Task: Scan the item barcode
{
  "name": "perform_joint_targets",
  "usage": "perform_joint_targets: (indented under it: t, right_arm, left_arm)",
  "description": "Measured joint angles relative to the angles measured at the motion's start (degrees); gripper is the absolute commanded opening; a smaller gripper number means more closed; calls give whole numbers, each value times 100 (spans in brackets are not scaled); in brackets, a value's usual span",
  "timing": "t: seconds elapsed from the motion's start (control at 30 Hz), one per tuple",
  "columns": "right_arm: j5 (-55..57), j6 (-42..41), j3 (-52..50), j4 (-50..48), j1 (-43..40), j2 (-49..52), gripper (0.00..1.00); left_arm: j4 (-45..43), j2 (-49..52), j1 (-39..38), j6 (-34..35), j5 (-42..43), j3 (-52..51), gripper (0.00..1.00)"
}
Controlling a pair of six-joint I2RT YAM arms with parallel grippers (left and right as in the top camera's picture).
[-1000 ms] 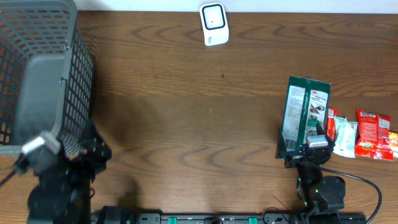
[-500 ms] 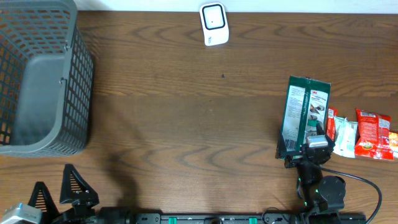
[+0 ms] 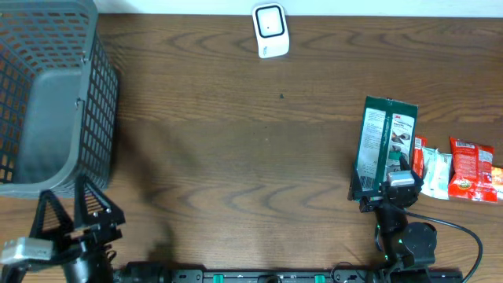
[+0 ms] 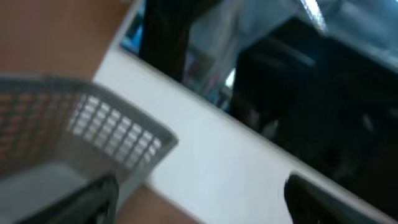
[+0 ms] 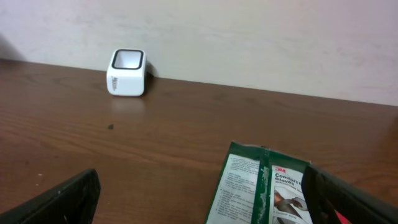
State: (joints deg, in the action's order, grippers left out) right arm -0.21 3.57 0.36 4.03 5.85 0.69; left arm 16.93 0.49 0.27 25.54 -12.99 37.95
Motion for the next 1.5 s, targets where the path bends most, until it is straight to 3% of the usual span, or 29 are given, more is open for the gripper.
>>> perform_joint_targets:
  t: [0.3, 0.53, 0.93, 1.3, 1.5]
  right_arm:
    - [0, 0, 0, 0, 0, 0, 99]
    - [0, 0, 0, -2, 0, -2, 99]
    - [0, 0, 0, 0, 0, -2, 99]
    - [2, 0, 0, -2, 0, 0, 99]
    - [0, 0, 0, 0, 0, 0, 99]
  left_arm:
    - [-3320, -2, 0, 17, 577, -1753, 86]
    - [-4334, 2, 0, 131, 708, -2780, 86]
    - [-4262, 2, 0, 170, 710, -3637, 86]
    - [-2098, 0, 0, 24, 715, -3762, 86]
    - [-1823, 4, 0, -490, 883, -3762, 86]
